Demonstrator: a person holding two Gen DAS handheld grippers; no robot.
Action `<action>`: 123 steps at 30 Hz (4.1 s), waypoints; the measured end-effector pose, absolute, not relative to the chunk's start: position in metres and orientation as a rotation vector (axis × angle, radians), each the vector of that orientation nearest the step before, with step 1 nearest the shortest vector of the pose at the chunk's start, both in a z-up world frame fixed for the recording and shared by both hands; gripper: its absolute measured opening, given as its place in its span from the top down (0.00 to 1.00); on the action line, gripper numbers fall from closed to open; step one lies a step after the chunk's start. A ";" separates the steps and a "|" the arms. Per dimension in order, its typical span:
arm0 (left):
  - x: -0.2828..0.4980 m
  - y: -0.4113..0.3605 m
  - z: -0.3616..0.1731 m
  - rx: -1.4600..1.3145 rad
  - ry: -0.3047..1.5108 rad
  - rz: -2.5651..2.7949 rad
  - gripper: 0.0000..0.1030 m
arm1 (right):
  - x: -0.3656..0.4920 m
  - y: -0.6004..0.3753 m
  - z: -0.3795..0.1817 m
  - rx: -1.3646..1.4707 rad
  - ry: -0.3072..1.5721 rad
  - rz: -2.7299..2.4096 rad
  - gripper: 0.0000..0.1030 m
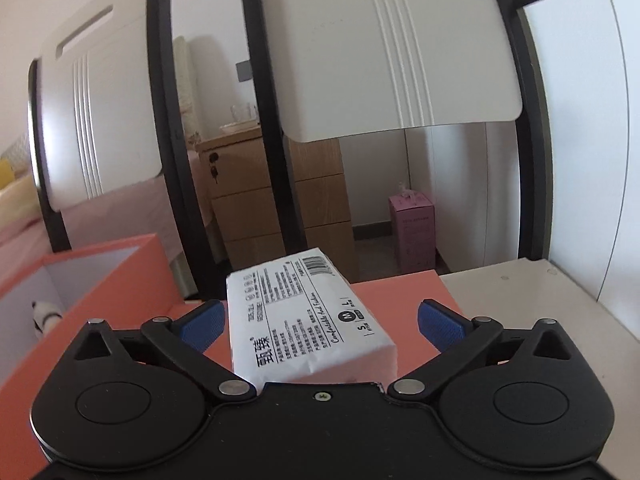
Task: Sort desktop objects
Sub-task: 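Lift the tissue packet with the right gripper and carry it toward the box, then lower the tissue packet into the box and open the right gripper, then withdraw the right tool from the box over the pink lid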
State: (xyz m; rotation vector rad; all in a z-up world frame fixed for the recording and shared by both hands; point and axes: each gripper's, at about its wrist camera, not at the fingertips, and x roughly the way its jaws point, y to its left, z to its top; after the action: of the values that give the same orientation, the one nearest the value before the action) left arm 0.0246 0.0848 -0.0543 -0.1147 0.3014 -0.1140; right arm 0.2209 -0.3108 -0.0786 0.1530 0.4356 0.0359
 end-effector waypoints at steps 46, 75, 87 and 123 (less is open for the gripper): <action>0.020 0.106 -0.044 -0.124 0.280 -0.060 0.07 | 0.179 -0.185 0.016 0.232 0.249 0.290 0.17; 0.013 0.122 -0.041 -0.071 0.259 -0.052 0.07 | 0.160 -0.037 -0.027 -0.026 0.501 0.637 0.16; 0.015 0.120 -0.046 -0.051 0.280 -0.063 0.07 | 0.160 -0.063 -0.027 0.057 0.460 0.572 0.07; 0.017 0.101 -0.058 0.004 0.336 -0.092 0.06 | 0.256 -0.280 -0.098 0.046 0.627 -0.091 0.01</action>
State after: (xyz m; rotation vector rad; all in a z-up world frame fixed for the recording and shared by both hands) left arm 0.0172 0.1008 -0.0576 0.0040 0.3358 -0.0923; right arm 0.2560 -0.2804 -0.0985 0.0465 0.6270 -0.0908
